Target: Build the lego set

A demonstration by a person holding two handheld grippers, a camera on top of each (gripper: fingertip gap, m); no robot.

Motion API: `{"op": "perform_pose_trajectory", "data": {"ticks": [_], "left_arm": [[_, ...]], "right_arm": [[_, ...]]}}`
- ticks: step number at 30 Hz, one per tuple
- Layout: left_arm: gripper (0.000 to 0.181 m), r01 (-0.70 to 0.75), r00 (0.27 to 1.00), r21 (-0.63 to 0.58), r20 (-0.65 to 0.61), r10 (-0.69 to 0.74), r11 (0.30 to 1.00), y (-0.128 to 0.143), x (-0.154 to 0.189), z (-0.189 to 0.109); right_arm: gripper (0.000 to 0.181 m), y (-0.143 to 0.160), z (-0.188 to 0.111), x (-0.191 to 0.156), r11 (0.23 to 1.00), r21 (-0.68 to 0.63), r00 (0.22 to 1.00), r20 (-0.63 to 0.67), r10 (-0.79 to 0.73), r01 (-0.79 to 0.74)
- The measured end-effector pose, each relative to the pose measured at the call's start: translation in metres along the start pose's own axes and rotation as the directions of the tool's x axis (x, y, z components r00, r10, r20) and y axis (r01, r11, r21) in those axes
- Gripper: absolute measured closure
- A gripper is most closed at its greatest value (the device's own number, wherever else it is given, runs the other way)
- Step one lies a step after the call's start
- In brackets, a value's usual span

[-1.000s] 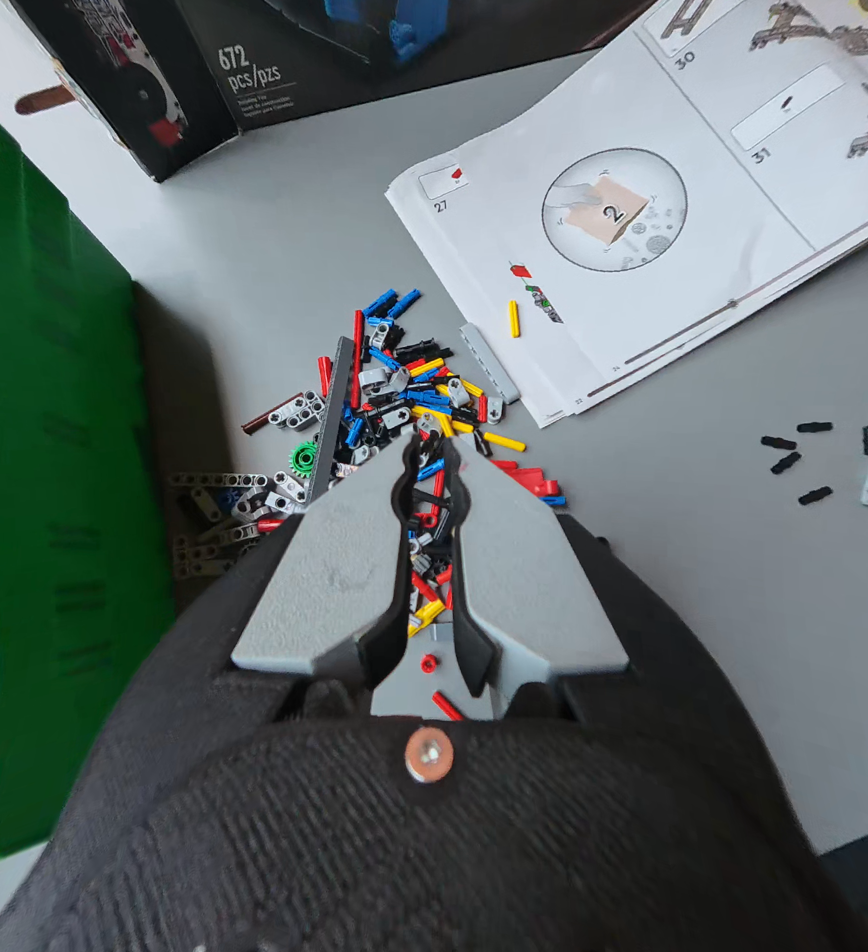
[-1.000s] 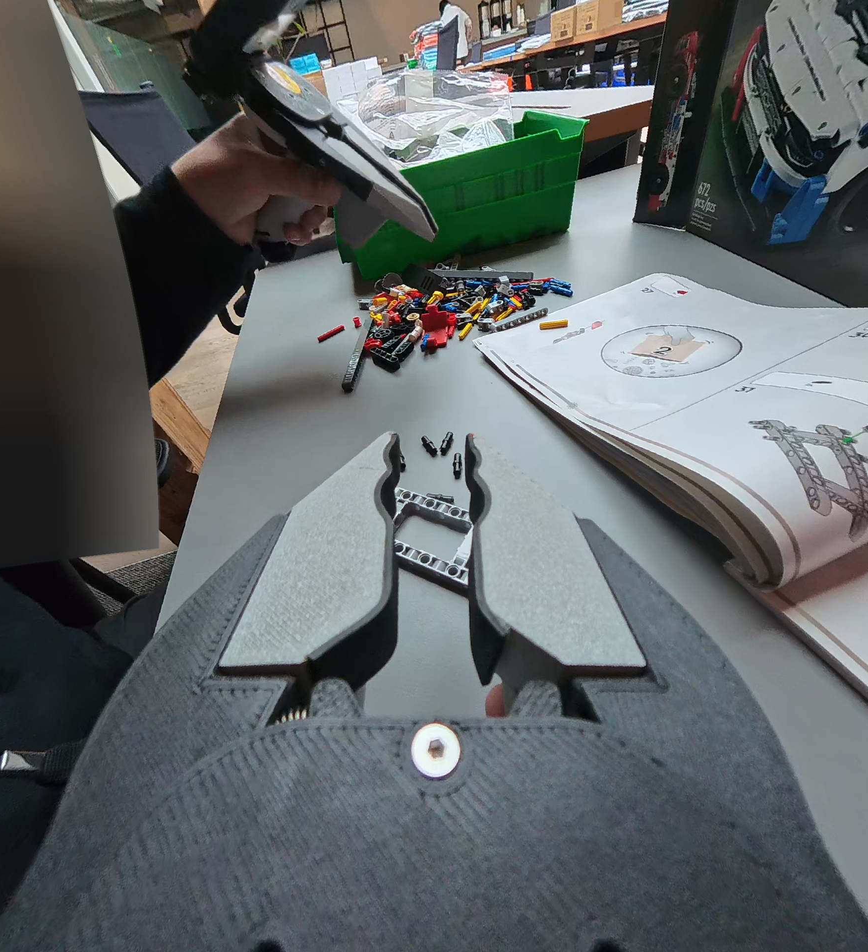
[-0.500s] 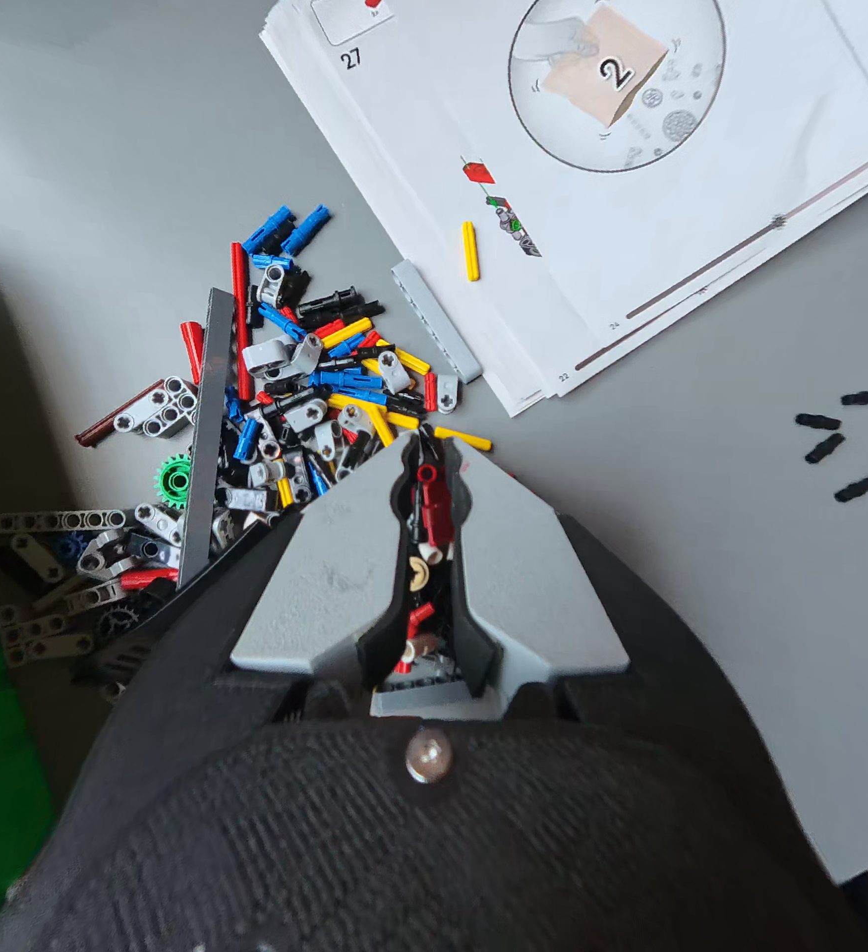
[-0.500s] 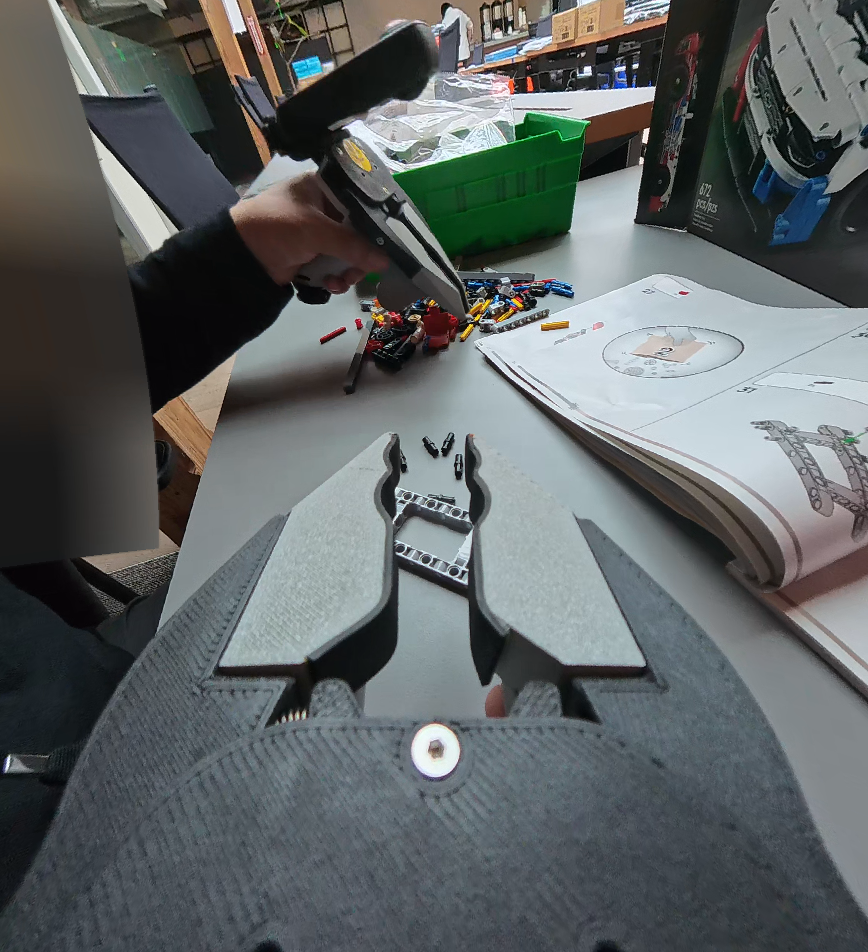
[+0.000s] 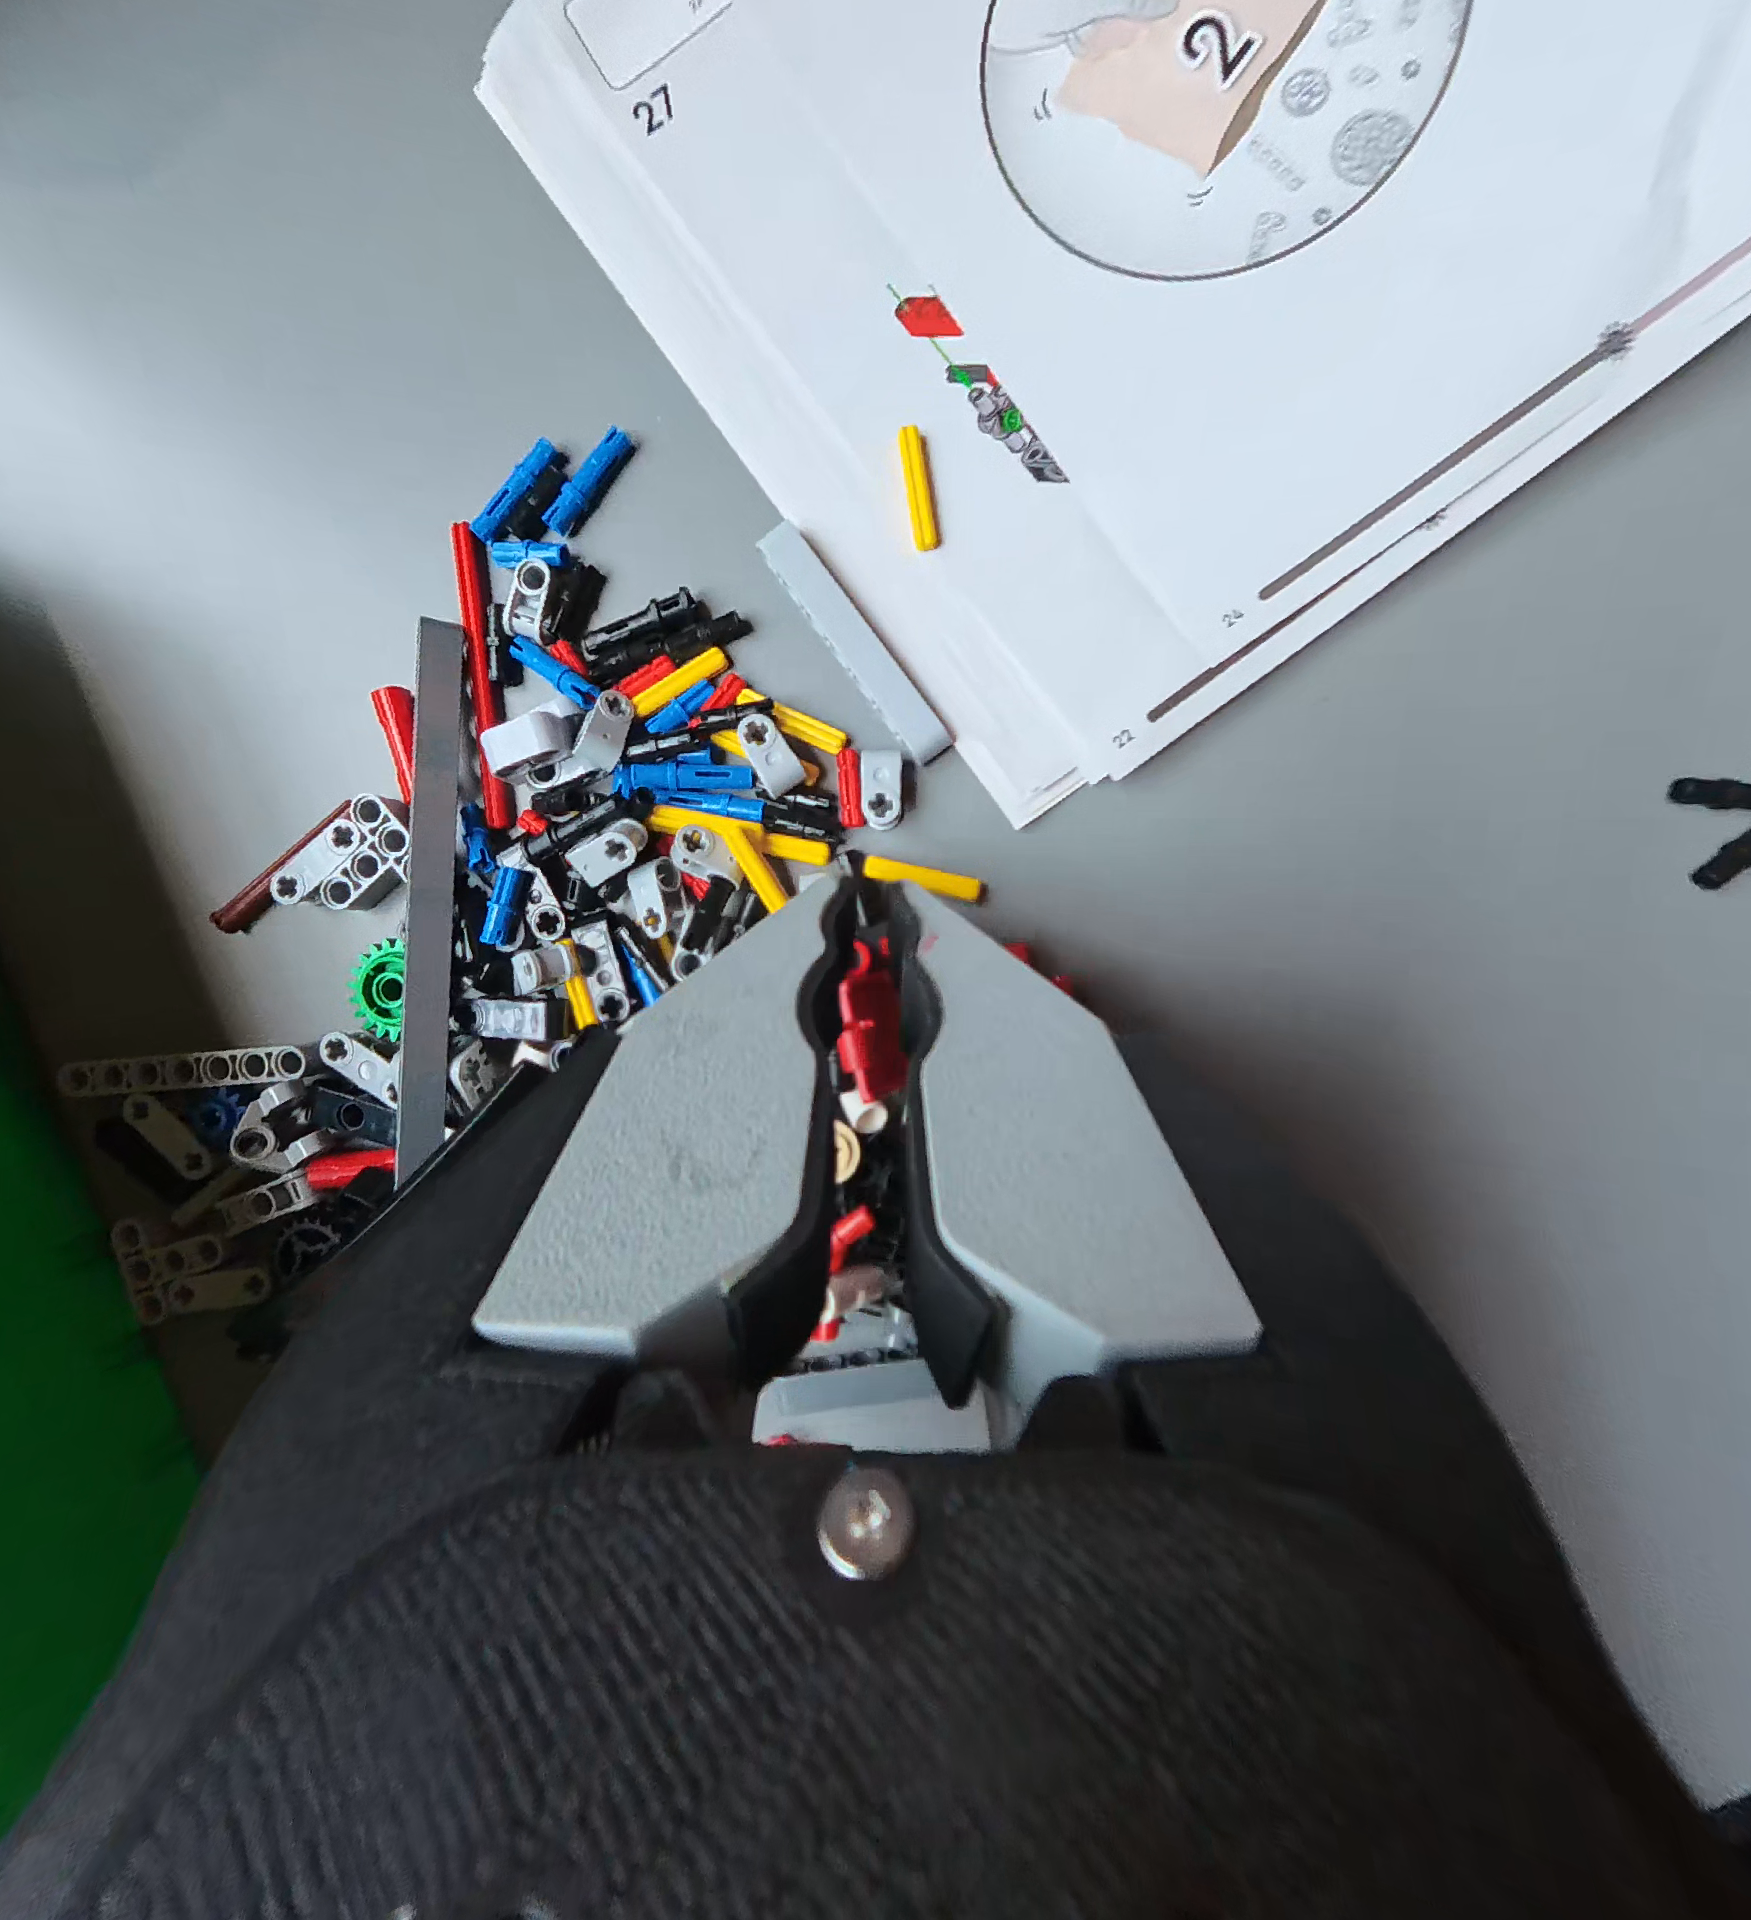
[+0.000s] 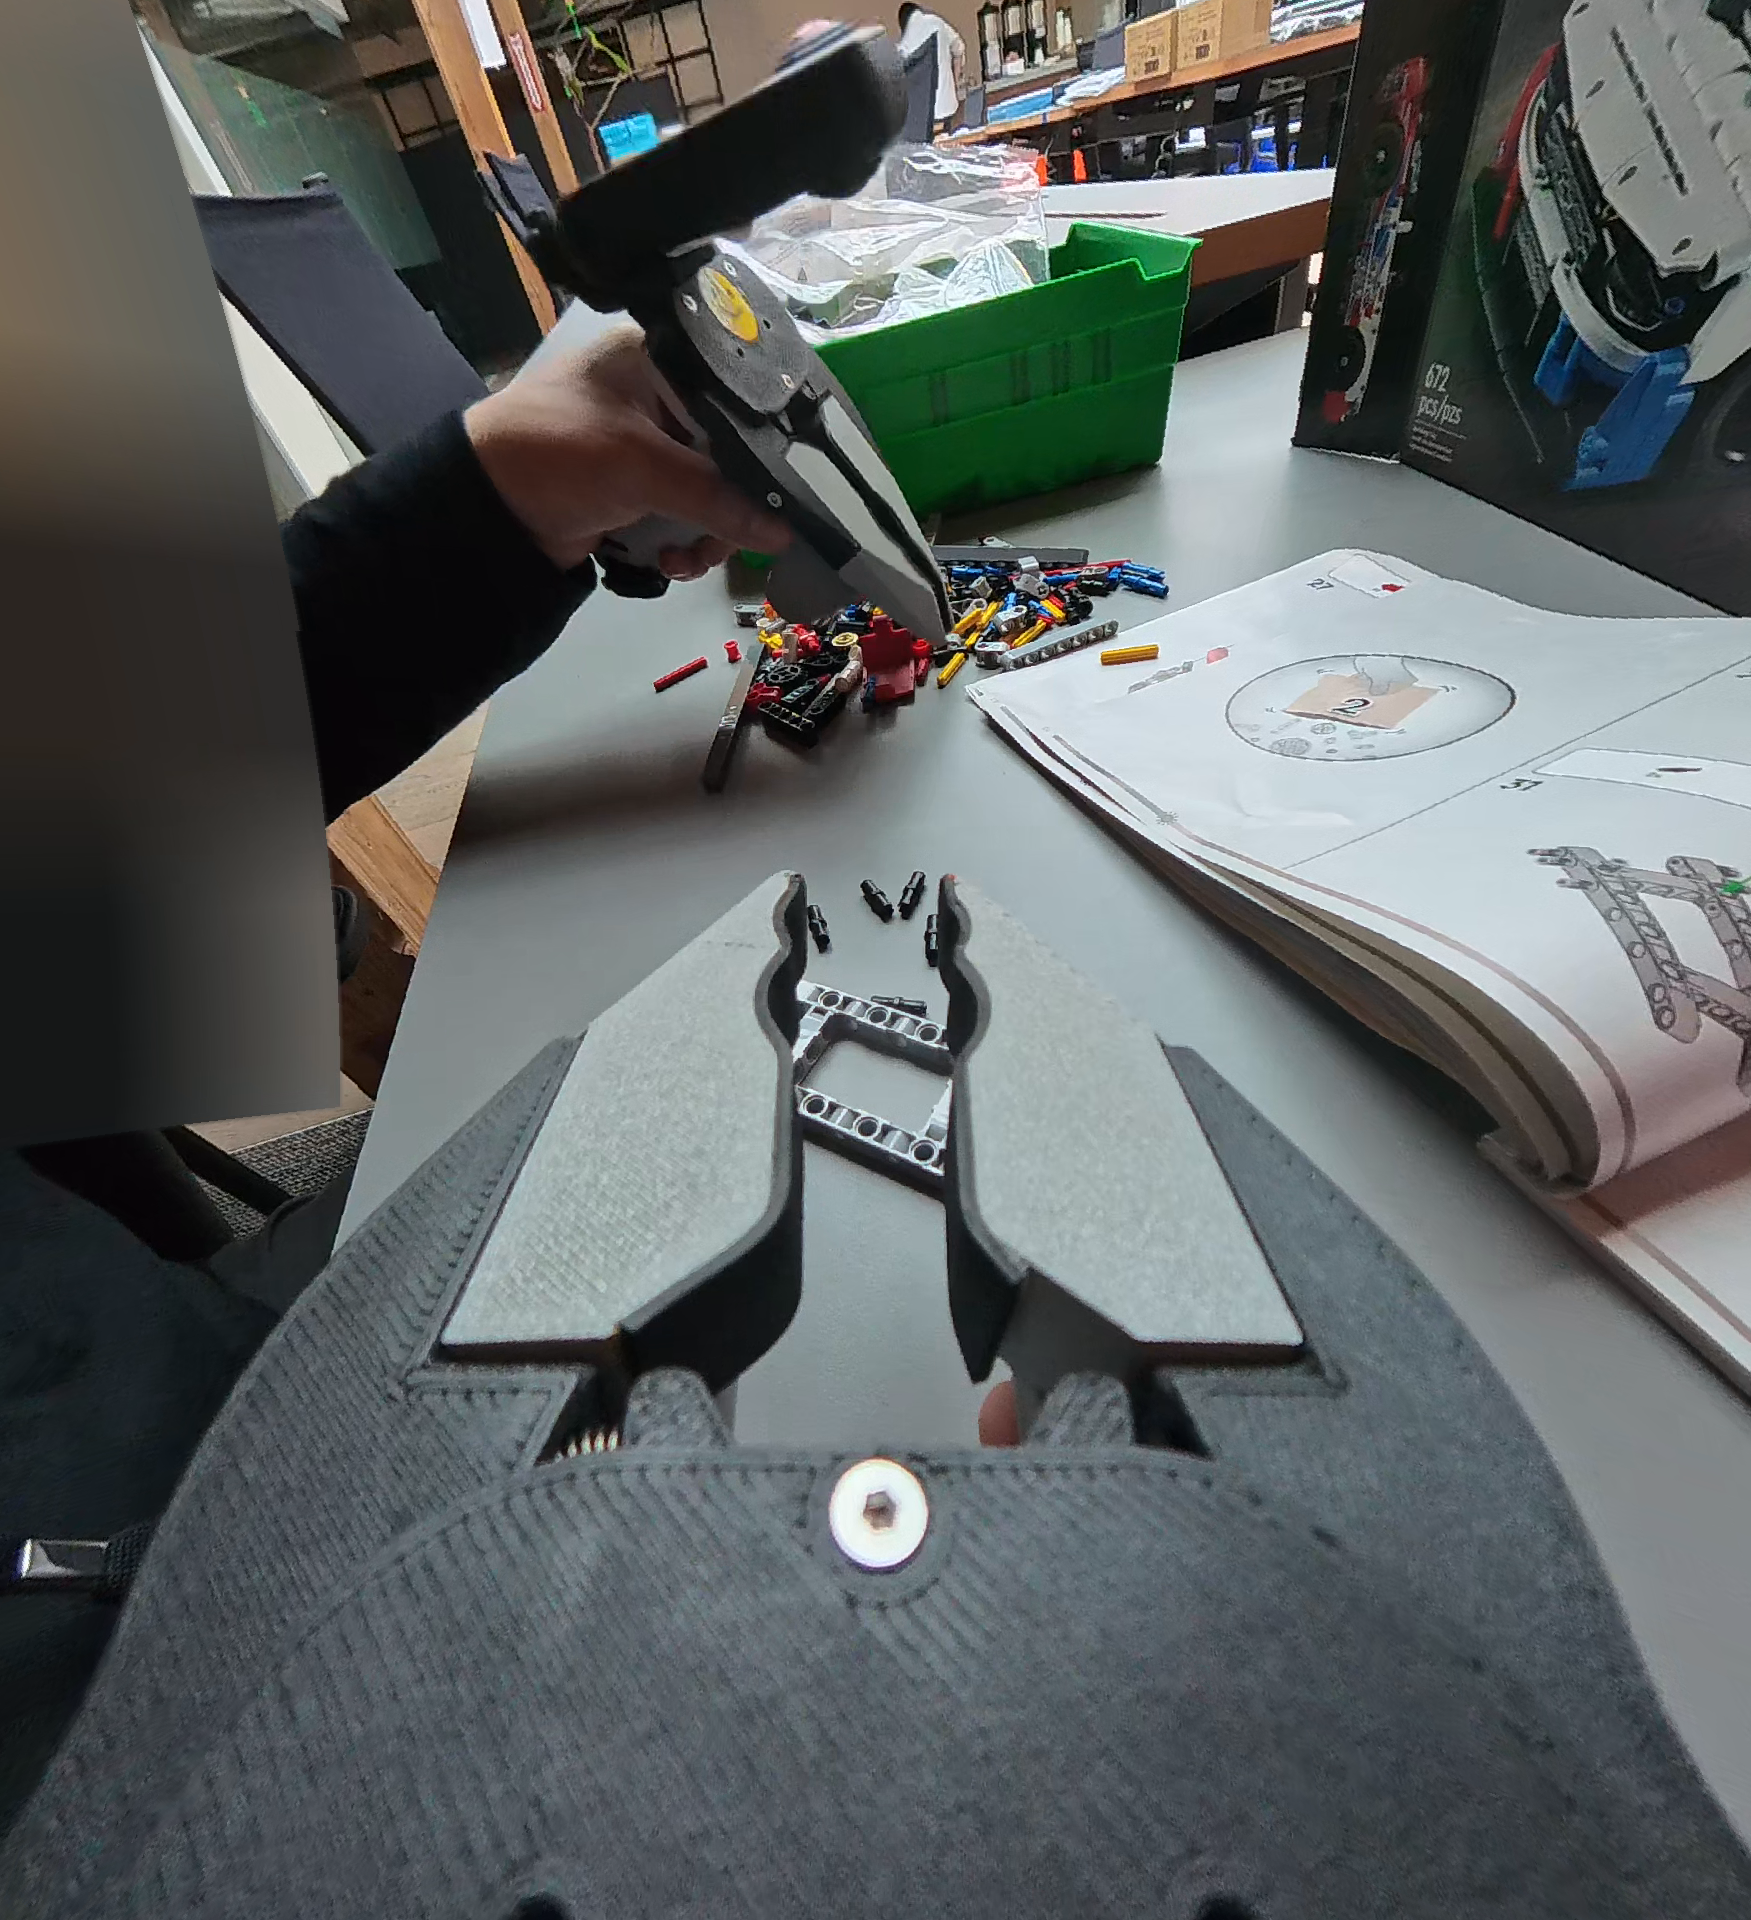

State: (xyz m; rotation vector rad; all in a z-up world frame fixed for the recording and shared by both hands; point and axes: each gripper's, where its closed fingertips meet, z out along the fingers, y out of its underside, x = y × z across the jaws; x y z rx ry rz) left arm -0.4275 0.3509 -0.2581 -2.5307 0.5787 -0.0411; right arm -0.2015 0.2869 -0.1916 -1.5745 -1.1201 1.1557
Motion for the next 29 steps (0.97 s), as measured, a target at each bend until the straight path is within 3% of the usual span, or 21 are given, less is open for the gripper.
{"op": "perform_pose_trajectory", "data": {"ticks": [6,14,20,23,29], "left_arm": [[0.175,-0.021,1.0,-0.064,0.018,0.022,0.998,0.009,-0.004,0.007],[0.179,-0.03,0.999,-0.062,0.014,0.031,0.998,0.009,-0.004,0.008],[0.179,-0.047,0.998,-0.005,0.031,0.048,0.999,0.0,-0.004,-0.007],[0.179,-0.093,0.995,0.086,-0.032,0.096,0.992,-0.019,0.021,-0.026],[0.18,-0.241,0.915,0.133,-0.299,0.271,0.961,-0.031,0.123,-0.027]], "right_arm": [[0.16,0.0,0.0,0.0,1.0,0.003,1.0,0.001,0.001,-0.001],[0.16,0.0,0.0,0.0,1.0,0.002,1.0,0.003,0.002,-0.002],[0.16,0.0,0.0,-0.001,1.0,0.0,1.0,0.003,-0.001,0.001],[0.16,0.0,0.0,0.0,1.0,-0.001,1.0,0.001,-0.001,0.001],[0.16,0.0,0.0,-0.002,1.0,0.0,1.0,-0.002,-0.014,0.014]]}}
